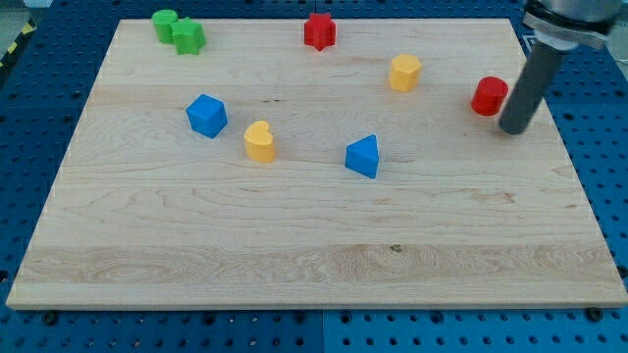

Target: Push red circle closer to red star

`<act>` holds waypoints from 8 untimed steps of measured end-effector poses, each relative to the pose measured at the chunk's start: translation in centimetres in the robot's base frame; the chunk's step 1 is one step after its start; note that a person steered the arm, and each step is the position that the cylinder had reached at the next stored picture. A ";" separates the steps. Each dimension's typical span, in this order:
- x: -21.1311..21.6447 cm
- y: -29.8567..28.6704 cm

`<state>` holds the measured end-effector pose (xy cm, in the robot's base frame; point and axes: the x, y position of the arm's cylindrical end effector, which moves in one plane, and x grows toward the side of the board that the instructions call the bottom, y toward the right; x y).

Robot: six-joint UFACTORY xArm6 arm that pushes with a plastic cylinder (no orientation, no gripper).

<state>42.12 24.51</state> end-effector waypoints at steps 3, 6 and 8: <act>-2.5 2.0; -7.4 -3.6; -12.3 -4.6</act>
<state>29.85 19.91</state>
